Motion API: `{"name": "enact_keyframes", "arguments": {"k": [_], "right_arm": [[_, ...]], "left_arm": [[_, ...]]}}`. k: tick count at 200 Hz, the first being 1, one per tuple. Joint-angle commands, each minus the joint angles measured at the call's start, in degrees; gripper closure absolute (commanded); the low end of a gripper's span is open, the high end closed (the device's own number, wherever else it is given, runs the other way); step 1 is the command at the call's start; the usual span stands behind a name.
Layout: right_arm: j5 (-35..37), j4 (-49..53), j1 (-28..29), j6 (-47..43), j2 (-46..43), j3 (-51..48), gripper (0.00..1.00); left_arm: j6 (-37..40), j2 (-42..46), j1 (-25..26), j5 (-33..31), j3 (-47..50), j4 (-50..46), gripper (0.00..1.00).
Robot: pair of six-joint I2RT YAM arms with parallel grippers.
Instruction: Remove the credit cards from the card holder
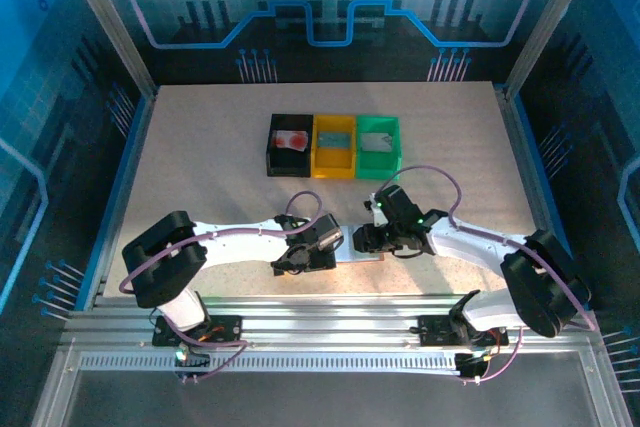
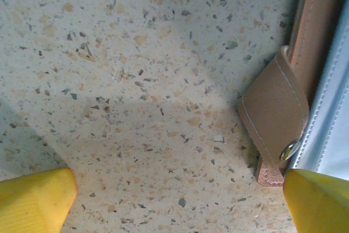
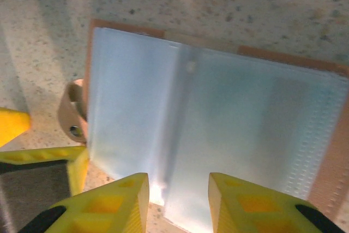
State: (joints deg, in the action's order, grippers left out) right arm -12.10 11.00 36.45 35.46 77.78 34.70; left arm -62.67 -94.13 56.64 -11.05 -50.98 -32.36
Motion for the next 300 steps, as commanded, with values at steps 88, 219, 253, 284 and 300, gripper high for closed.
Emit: {"name": "enact_keyframes", "arguments": {"k": [88, 219, 253, 284, 300], "right_arm": [[10.40, 10.86, -0.29, -1.04, 0.46, 4.49, 0.60], [8.60, 6.80, -0.43, 1.01, 5.67, 3.55, 0.57], [5.60, 4.44, 0.28, 1.80, 6.93, 3.38, 0.57], [9.65, 6.83, 0.38, 1.63, 5.76, 3.80, 0.56], [11.63, 8.16, 0.40, 1.20, 4.94, 4.19, 0.56]], "left_arm": [[-0.69, -1.23, 0.31, 5.16, 2.99, 6.25, 0.01], [-1.12, -2.53, 0.31, 6.27, 4.14, 8.23, 0.01], [-1.12, -2.85, 0.31, 6.49, 4.05, 8.54, 0.01], [-1.04, -2.87, 0.32, 6.63, 4.18, 8.56, 0.01], [-1.04, -2.94, 0.31, 6.58, 4.48, 8.67, 0.01]]}}
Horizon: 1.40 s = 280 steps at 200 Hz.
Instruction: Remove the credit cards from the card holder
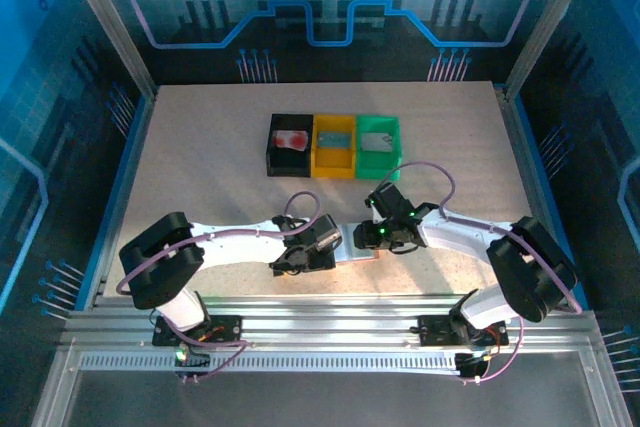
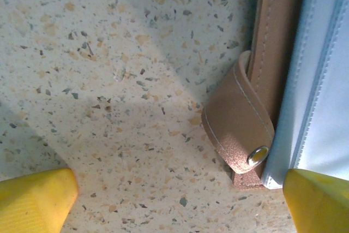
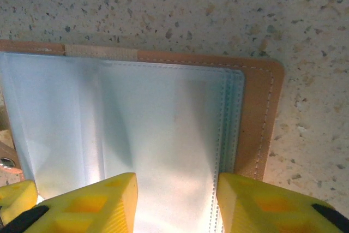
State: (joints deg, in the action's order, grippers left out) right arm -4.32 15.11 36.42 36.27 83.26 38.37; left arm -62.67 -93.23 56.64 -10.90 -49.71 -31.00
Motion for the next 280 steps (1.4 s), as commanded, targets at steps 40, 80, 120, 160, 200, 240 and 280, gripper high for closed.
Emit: {"name": "enact_keyframes", "arguments": {"k": [40, 80, 120, 160, 200, 240, 280], "right_arm": [[2.97, 3.53, 0.72, 0.24, 0.68, 0.91, 0.57], [-0.90, 0.49, 1.20, 0.91, 2.25, 0.39, 0.64], [-0.86, 0.83, 1.63, 0.82, 1.40, 1.13, 0.69], [-1.03, 1.05, 2.21, 0.90, 0.59, 1.76, 0.79], [-0.88, 1.16, 2.82, 0.91, -0.12, 2.23, 0.83], [-0.98, 1.24, 3.35, 0.86, -0.91, 2.57, 0.90], [-2.15, 0.71, 3.79, 1.03, -1.41, 2.90, 0.91]], "left_arm": [[-0.92, -4.31, 0.31, 6.48, 3.01, 7.54, 0.01], [-0.94, -4.50, 0.31, 6.68, 3.26, 7.80, 0.01], [-0.89, -4.93, 0.31, 6.83, 3.25, 8.15, 0.01], [-0.87, -5.30, 0.31, 6.94, 2.98, 8.28, 0.01], [-0.78, -5.29, 0.31, 7.06, 3.00, 8.23, 0.01], [-0.73, -5.05, 0.31, 7.12, 3.04, 8.24, 0.01], [-0.65, -4.45, 0.32, 6.99, 2.95, 7.89, 0.01]]}}
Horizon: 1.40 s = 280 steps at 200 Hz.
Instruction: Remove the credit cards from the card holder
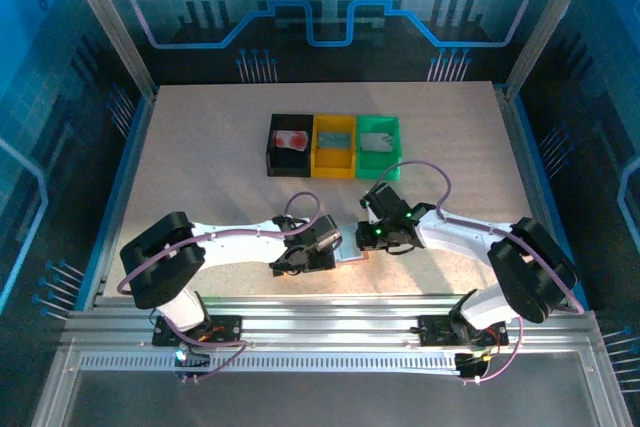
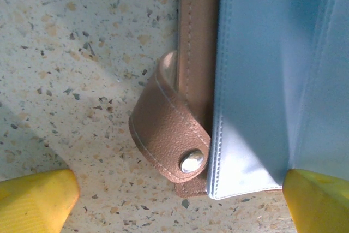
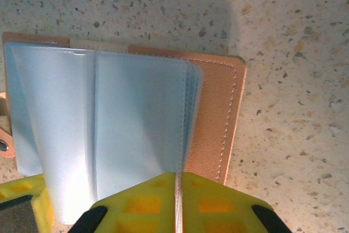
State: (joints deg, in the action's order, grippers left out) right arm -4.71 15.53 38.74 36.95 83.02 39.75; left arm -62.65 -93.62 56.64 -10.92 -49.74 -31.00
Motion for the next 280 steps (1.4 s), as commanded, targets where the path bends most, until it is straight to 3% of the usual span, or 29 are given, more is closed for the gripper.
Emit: {"name": "enact_keyframes", "arguments": {"k": [1, 61, 102, 195, 280], "right_arm": [[-1.82, 0.29, 1.49, 0.38, -1.19, 1.54, 0.91], [-1.96, 2.06, 3.28, 0.22, -1.73, 3.77, 0.92], [-1.78, 2.18, 3.90, 0.32, -1.80, 4.16, 1.00], [0.80, 5.06, 5.54, 0.03, -2.62, 6.13, 1.00], [5.67, 9.19, 11.14, 0.79, -4.33, 10.31, 1.00]], "left_arm": [[-0.70, -4.00, 0.31, 7.03, 3.02, 7.89, 0.01], [1.03, 0.84, 0.23, 6.00, 4.04, 7.27, 0.01], [1.97, 4.53, 0.21, 5.02, 4.82, 6.28, 0.01], [3.08, 25.02, -2.45, 1.33, 13.23, 5.11, 0.01], [2.51, 25.34, -2.94, 3.16, 14.92, 7.21, 0.01]]}}
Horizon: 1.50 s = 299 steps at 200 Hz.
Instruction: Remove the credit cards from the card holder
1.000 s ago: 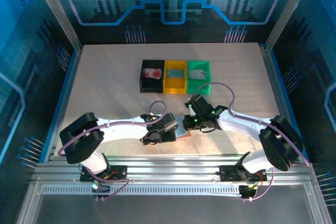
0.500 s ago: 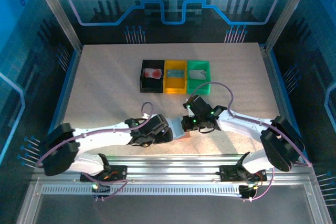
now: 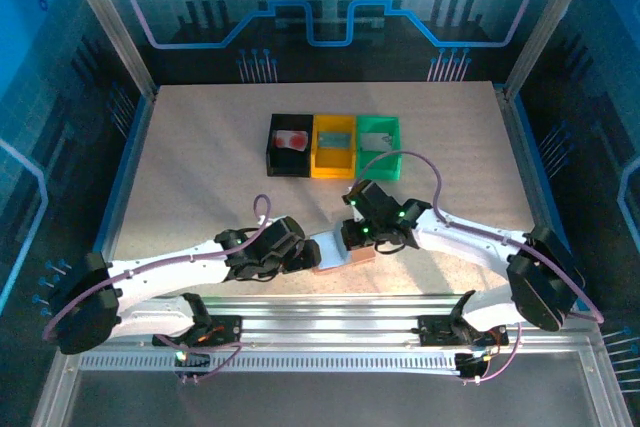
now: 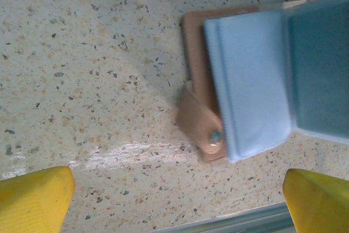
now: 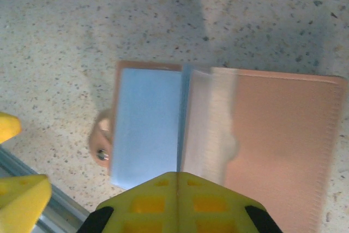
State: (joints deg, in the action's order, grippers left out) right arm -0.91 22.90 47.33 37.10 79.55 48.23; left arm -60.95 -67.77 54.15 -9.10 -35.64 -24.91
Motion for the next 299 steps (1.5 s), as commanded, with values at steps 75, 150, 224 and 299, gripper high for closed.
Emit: {"name": "enact_keyframes", "arguments": {"k": [75, 150, 224, 299], "right_arm": [[0.55, -0.68, 6.41, 2.50, 4.95, 4.75, 1.00], [5.22, 1.11, 3.75, 2.42, 2.16, 2.78, 1.00], [8.56, 4.38, -4.77, 0.01, -4.89, -1.58, 1.00], [-4.02, -0.65, -4.55, -2.77, 2.01, -1.78, 0.65]], "left_arm": [[-0.11, -2.32, -0.45, 3.41, 2.11, 4.55, 0.01], [0.21, -2.36, -0.39, 3.83, 2.48, 5.22, 0.01], [0.96, -3.24, -0.41, 4.15, 1.80, 5.74, 0.01], [-1.88, -5.64, -0.45, 3.46, 2.52, 4.57, 0.01]]}}
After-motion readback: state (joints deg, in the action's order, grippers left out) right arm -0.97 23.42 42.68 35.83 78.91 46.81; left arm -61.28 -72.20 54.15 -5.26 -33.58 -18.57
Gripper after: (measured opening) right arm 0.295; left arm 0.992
